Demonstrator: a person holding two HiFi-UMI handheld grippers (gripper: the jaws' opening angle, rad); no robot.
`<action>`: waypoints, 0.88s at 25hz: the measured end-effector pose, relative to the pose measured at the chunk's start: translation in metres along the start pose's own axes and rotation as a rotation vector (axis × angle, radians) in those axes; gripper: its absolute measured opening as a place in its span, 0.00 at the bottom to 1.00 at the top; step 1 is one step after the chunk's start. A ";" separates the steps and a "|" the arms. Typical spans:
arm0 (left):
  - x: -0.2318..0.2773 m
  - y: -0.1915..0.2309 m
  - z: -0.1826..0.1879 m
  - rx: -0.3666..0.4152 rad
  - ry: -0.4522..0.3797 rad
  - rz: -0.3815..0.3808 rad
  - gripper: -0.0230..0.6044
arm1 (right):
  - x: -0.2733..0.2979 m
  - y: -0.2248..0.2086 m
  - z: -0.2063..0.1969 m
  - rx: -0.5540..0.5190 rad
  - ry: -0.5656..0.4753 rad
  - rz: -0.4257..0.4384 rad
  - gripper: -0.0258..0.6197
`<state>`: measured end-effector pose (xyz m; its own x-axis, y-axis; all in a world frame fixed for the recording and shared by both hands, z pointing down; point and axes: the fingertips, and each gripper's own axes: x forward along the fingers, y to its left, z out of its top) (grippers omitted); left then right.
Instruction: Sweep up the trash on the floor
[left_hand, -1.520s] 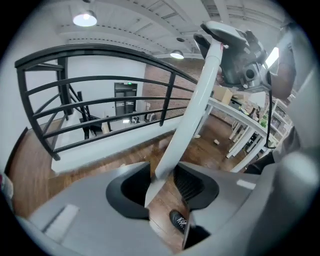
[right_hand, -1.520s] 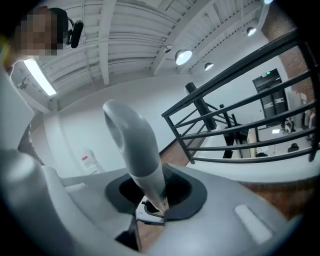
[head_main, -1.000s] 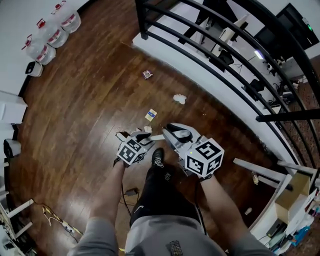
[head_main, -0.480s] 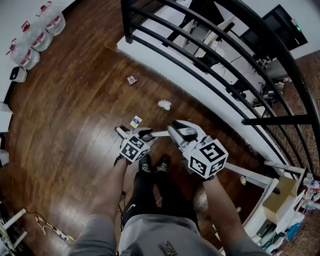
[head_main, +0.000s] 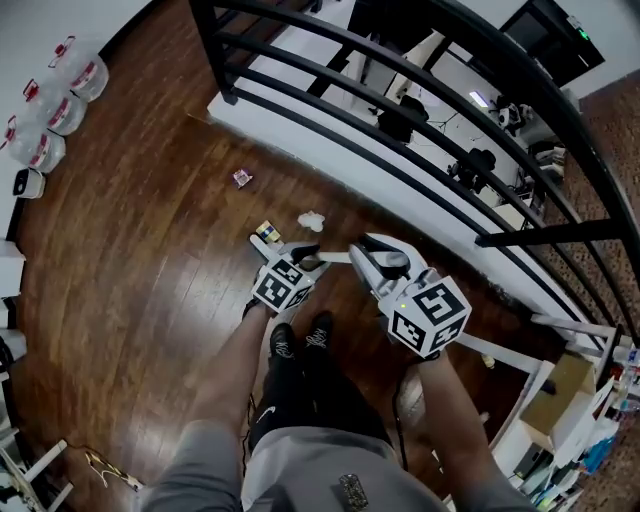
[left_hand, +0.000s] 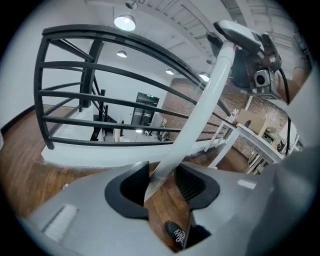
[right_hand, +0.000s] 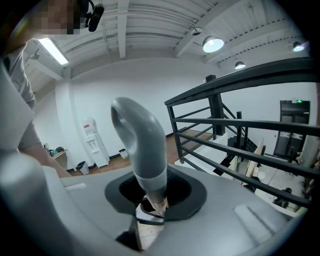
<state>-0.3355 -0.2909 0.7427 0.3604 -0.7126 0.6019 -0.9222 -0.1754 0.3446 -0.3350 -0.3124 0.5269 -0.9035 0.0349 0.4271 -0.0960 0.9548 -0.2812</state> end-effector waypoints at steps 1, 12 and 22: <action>0.006 -0.003 0.004 0.011 0.005 -0.008 0.29 | -0.005 -0.006 0.000 0.005 -0.004 -0.007 0.14; -0.002 -0.006 0.039 0.166 0.129 -0.073 0.28 | -0.031 -0.033 0.028 0.152 -0.160 -0.039 0.15; -0.050 0.108 0.038 0.358 0.243 -0.148 0.28 | 0.058 -0.015 0.045 0.306 -0.273 -0.196 0.15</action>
<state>-0.4583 -0.2994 0.7225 0.4749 -0.4894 0.7314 -0.8333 -0.5173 0.1949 -0.4046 -0.3378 0.5175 -0.9289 -0.2562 0.2673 -0.3585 0.8030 -0.4762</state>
